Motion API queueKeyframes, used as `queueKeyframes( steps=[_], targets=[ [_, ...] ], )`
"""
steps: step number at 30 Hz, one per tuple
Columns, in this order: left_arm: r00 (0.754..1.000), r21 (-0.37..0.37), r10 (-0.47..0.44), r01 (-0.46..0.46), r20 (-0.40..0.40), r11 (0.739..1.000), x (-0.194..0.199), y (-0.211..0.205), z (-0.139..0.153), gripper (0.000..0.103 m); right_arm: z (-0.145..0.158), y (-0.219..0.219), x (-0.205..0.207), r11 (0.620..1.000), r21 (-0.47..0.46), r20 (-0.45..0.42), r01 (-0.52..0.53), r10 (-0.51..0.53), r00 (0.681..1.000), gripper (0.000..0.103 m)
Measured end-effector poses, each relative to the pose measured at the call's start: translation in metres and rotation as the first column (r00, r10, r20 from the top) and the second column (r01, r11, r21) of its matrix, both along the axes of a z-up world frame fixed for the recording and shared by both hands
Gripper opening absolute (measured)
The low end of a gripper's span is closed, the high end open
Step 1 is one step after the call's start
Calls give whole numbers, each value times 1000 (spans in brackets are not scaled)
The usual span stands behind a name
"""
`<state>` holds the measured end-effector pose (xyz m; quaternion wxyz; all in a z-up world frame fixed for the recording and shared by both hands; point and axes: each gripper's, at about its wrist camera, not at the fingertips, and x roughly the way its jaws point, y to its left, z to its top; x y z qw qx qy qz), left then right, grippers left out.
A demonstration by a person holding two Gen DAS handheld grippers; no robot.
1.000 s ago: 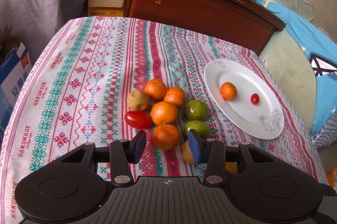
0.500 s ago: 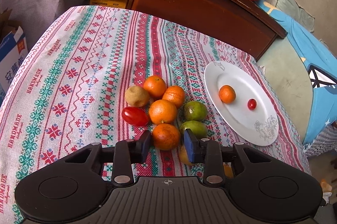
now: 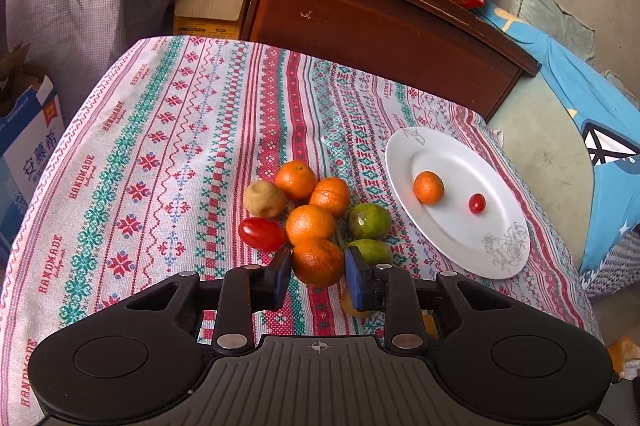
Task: Organize fruits
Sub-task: 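Grasp a tangerine with the left tool while the right tool carries the kiwi to the plate, then lower the tangerine and kiwi onto the plate and open both tools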
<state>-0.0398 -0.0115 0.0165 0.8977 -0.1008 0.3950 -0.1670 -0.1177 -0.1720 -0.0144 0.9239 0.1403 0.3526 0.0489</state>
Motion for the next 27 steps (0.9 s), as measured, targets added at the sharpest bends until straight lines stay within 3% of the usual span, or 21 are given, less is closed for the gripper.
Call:
queueKeyframes(
  steps=[9,19,27],
  targets=[
    [997,5,-7,7,72,1000,-6,-2,20,26,16,-12,0,999,38,42,30,-31,999,26],
    [986,-13,-77,80,145,997,-1,-21,51,27,62,-58,18,992,83,119,90,-100,988,26],
    [979,-27,-146,152,141,988,15,-49,54,27,74,-96,44,986,89,124,143,-153,980,26]
  ],
)
